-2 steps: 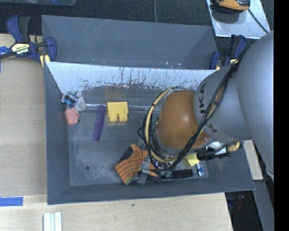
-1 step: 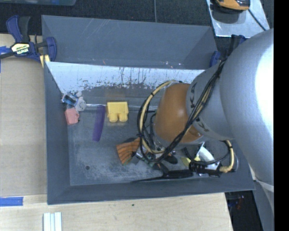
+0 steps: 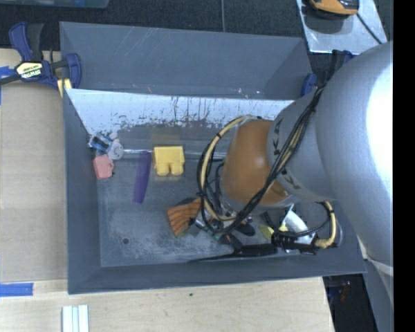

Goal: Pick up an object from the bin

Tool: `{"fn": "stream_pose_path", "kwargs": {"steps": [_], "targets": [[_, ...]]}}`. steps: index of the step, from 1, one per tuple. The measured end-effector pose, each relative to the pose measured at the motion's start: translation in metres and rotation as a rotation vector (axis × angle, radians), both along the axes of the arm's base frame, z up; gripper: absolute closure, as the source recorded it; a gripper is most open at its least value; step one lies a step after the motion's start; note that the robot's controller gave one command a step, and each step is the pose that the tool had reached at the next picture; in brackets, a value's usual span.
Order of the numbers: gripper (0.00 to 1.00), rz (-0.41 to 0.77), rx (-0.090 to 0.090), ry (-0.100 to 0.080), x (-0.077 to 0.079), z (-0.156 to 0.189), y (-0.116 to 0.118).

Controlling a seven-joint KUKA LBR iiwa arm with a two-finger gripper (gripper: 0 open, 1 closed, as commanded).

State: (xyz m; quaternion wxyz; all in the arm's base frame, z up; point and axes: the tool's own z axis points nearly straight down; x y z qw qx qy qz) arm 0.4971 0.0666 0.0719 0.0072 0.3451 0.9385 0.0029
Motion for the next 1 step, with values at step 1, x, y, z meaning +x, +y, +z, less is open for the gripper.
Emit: {"fn": "stream_pose_path", "kwargs": {"steps": [1], "targets": [[1.00,0.000,0.000,-0.001,0.0001,0.0007,-0.0001]]}}
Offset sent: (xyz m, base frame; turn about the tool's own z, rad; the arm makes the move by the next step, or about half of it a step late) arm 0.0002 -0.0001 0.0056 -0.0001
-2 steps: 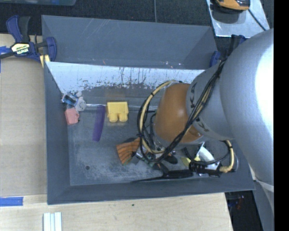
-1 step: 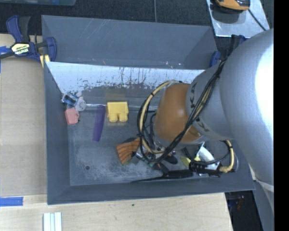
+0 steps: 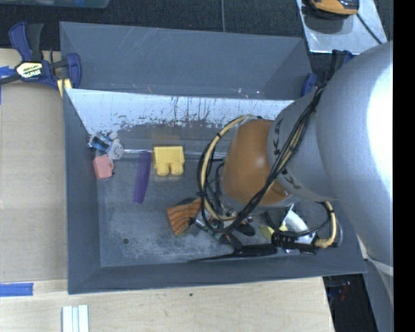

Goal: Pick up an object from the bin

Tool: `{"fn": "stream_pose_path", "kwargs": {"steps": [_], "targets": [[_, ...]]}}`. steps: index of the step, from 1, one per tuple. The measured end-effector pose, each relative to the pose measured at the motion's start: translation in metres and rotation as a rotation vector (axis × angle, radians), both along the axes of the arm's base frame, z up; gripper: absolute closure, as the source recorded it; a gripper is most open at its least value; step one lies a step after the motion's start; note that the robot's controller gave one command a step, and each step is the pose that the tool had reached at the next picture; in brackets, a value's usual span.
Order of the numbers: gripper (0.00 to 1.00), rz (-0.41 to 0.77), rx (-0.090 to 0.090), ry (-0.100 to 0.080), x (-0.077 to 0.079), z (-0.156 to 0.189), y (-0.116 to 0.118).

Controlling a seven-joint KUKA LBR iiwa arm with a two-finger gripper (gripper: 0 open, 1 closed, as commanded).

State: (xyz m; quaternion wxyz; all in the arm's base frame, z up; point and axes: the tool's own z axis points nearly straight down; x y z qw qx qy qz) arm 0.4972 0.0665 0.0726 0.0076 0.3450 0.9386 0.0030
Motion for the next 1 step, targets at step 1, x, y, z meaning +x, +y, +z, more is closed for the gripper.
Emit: {"fn": "stream_pose_path", "kwargs": {"steps": [1], "targets": [[1.00,0.000,-0.001,-0.002,0.0000,0.0051,-0.0005]]}}
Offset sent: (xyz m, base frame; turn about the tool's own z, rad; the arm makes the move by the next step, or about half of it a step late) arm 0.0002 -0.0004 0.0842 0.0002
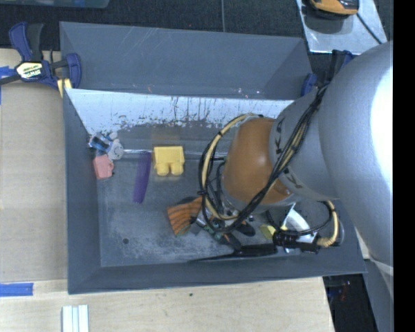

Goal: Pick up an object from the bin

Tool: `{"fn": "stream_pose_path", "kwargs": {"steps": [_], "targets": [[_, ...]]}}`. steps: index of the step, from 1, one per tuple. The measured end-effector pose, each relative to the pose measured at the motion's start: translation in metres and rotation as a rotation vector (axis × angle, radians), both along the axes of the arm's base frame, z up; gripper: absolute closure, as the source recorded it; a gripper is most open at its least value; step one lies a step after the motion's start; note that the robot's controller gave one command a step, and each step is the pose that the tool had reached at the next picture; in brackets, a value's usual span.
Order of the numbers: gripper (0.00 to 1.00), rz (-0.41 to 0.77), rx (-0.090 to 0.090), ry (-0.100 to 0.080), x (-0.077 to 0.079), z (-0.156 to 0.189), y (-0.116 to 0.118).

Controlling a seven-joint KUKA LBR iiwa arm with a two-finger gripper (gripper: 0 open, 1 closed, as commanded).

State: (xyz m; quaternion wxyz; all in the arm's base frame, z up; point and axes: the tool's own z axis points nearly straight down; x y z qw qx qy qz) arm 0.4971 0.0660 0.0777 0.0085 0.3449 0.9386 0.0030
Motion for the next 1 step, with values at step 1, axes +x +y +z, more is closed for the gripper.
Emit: {"fn": "stream_pose_path", "kwargs": {"steps": [1], "targets": [[1.00,0.001,-0.001,0.009,-0.0020,0.0410,-0.0009]]}}
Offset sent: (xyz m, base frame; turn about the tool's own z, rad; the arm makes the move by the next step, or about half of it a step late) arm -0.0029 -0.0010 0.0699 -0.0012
